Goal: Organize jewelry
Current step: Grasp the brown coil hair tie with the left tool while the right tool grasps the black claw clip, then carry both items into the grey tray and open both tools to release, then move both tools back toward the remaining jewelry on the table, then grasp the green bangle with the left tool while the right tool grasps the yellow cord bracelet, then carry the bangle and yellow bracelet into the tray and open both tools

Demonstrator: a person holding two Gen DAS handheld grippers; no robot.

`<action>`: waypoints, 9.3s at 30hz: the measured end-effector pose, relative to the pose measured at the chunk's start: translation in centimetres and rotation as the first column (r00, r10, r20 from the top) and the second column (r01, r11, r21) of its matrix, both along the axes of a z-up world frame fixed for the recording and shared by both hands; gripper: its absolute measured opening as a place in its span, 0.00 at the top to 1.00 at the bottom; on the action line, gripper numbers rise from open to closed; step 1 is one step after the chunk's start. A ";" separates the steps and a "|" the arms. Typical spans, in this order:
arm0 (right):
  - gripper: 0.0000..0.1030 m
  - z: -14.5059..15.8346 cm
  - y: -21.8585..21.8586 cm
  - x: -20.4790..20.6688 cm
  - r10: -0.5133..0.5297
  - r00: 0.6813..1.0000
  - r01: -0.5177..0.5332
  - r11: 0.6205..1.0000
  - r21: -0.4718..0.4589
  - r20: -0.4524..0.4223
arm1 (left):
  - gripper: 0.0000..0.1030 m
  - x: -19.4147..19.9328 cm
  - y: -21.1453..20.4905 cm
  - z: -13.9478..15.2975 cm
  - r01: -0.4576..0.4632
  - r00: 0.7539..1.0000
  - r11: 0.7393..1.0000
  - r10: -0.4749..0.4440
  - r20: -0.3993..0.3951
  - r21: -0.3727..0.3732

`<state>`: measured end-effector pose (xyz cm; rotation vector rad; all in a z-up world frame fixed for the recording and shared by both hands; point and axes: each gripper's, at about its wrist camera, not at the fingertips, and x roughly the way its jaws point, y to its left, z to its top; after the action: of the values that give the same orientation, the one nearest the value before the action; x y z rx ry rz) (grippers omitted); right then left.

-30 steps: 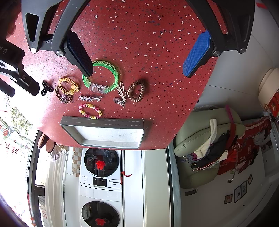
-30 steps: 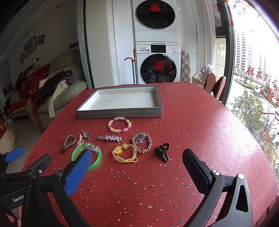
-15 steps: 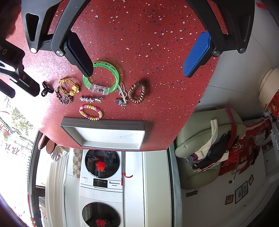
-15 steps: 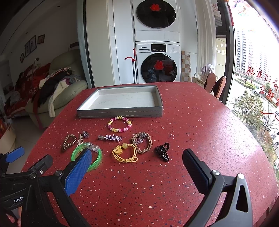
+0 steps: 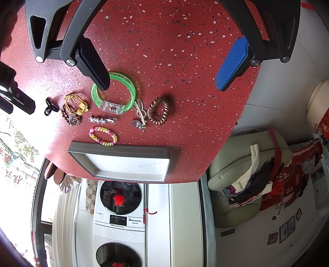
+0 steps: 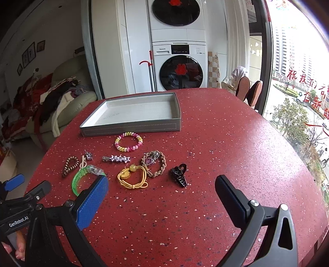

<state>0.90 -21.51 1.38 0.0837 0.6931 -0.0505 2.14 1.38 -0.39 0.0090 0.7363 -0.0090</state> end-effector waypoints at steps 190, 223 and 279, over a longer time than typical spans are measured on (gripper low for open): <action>0.97 -5.0 3.3 7.7 0.133 0.938 -0.133 0.991 0.023 -0.321 | 0.65 7.3 -4.2 -4.0 0.163 0.960 0.986 -0.156 -0.232 0.015; 0.97 -1.4 -0.3 6.3 0.146 0.969 -0.102 0.970 0.219 -0.197 | 0.00 6.5 -1.7 -2.6 0.099 0.963 0.989 -0.123 -0.241 -0.107; 0.98 5.7 0.9 17.4 0.239 0.963 -0.226 0.968 0.110 -0.124 | 0.75 14.9 -1.7 5.2 0.213 0.970 0.971 -0.224 -0.097 -0.112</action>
<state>18.31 -20.57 7.12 0.0902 0.8383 0.2049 17.04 -0.30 4.86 -0.0068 0.8410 -0.2595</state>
